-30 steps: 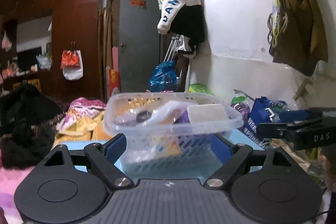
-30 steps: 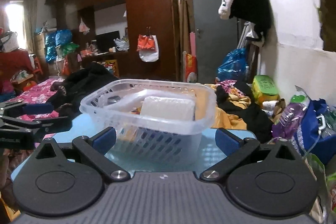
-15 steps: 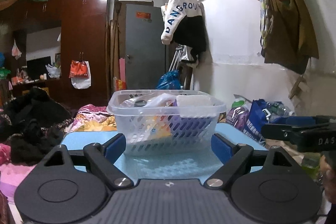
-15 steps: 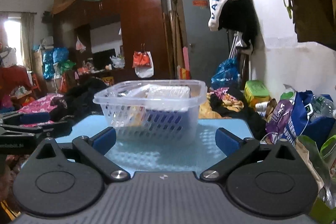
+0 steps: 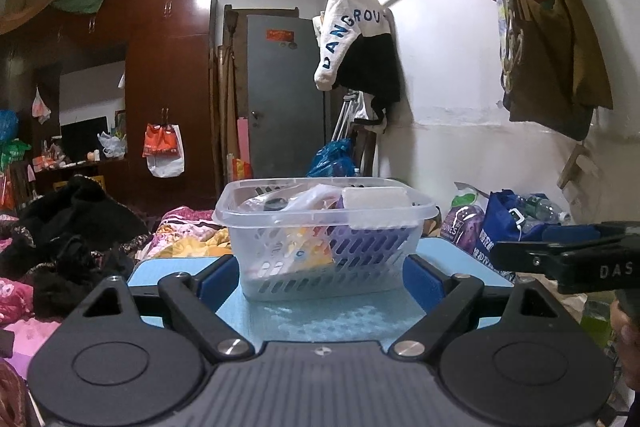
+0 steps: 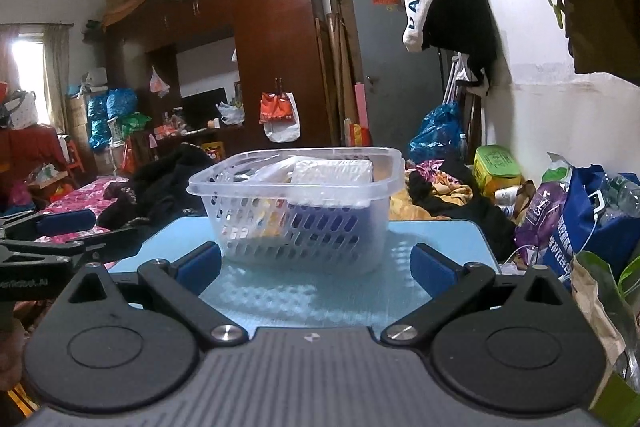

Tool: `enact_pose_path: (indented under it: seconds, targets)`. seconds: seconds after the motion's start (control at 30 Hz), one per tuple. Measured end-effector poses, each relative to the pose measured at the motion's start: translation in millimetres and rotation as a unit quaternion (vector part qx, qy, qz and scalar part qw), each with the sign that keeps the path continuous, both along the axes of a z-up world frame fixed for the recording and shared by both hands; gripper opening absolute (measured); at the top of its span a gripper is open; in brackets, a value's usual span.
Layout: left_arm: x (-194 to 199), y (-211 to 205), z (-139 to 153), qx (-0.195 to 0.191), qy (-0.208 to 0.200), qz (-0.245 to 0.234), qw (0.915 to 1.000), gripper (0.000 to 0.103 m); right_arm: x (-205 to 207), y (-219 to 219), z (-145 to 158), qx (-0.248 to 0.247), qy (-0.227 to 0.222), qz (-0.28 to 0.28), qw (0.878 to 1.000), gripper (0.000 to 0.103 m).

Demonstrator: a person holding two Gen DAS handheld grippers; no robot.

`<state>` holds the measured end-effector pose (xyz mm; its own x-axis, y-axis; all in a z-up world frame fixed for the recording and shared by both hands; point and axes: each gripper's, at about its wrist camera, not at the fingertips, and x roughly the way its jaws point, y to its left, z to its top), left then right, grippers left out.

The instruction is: Organize objects

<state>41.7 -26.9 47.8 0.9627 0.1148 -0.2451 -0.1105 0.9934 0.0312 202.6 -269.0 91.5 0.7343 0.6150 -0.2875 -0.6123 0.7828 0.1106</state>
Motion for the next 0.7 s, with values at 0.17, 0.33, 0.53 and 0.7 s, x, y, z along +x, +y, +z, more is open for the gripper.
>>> enact_pose_path:
  seconds: [0.17, 0.33, 0.53, 0.7]
  targets:
    - [0.0, -4.4, -0.2, 0.009, -0.001, 0.000, 1.0000, 0.091, -6.9, 1.9, -1.3, -0.008, -0.014, -0.003, 1.000, 0.103]
    - [-0.4, -5.4, 0.0, 0.012, -0.002, -0.002, 0.9999, 0.092, -7.5, 2.1, -1.5, -0.004, -0.009, -0.003, 1.000, 0.103]
    - [-0.2, -8.0, -0.2, 0.022, -0.003, 0.003, 0.9997, 0.092, -6.3, -2.9, 0.4, 0.005, 0.000, -0.001, 1.000, 0.103]
    - [-0.8, -10.2, -0.6, 0.024, -0.004, 0.001, 0.9997, 0.092, -7.5, -2.4, 1.5, 0.004, -0.003, 0.004, 1.000, 0.103]
